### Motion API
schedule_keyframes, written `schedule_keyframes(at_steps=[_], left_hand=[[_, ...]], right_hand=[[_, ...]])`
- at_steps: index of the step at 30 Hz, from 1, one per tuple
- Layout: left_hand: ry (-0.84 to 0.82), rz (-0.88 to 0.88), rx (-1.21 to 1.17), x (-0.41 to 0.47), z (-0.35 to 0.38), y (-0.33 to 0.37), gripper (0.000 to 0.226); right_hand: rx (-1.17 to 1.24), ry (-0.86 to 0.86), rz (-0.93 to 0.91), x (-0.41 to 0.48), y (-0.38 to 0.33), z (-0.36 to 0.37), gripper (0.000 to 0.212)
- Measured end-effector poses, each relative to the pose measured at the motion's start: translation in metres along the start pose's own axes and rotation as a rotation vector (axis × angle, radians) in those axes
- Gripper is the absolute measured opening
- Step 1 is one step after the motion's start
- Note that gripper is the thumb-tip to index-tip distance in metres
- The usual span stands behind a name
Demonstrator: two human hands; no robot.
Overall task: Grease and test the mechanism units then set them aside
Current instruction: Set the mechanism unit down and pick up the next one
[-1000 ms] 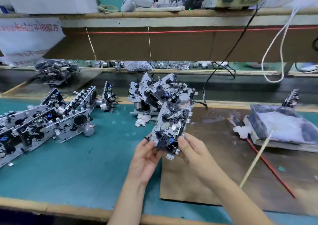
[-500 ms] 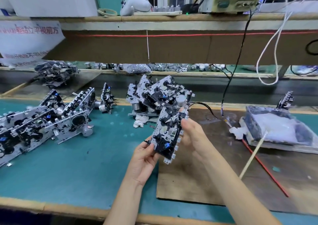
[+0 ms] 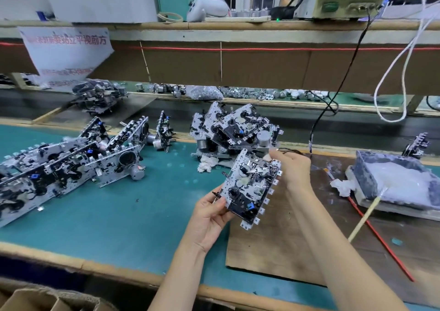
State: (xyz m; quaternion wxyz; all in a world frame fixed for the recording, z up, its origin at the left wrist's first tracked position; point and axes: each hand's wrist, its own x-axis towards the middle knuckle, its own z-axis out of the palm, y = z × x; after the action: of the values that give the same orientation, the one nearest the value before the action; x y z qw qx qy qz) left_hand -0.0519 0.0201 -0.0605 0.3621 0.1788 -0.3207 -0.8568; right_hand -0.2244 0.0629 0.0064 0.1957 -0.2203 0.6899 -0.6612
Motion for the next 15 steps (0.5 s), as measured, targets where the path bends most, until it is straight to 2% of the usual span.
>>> schedule_keyframes(at_steps=[2, 4, 6, 8, 10, 12, 14, 15], left_hand=[[0.031, 0.007, -0.017, -0.005, -0.002, 0.006, 0.027], [0.099, 0.031, 0.003, -0.011, -0.009, 0.015, 0.020], [0.162, 0.057, 0.010, -0.019, -0.018, 0.027, 0.020], [0.230, 0.068, 0.005, -0.031, -0.027, 0.041, 0.030], [0.286, 0.094, -0.003, -0.047, -0.036, 0.058, 0.044], [0.368, 0.135, -0.014, -0.069, -0.048, 0.075, 0.050], [0.436, 0.173, -0.052, -0.094, -0.063, 0.092, 0.039], [0.470, 0.184, -0.063, -0.110, -0.068, 0.101, 0.019]], right_hand=[[0.020, -0.059, 0.133, -0.002, 0.000, 0.000, 0.028], [-0.072, -0.308, 0.330, -0.011, 0.000, 0.003, 0.026], [-0.187, -0.532, 0.338, -0.023, 0.001, 0.014, 0.031], [-0.207, -0.679, 0.120, -0.037, -0.002, 0.029, 0.022], [-0.172, -0.818, -0.149, -0.057, -0.010, 0.049, 0.042], [-0.186, -0.887, -0.316, -0.079, -0.020, 0.073, 0.052], [-0.209, -0.934, -0.442, -0.104, -0.024, 0.101, 0.045], [-0.226, -0.944, -0.496, -0.117, -0.023, 0.115, 0.040]])
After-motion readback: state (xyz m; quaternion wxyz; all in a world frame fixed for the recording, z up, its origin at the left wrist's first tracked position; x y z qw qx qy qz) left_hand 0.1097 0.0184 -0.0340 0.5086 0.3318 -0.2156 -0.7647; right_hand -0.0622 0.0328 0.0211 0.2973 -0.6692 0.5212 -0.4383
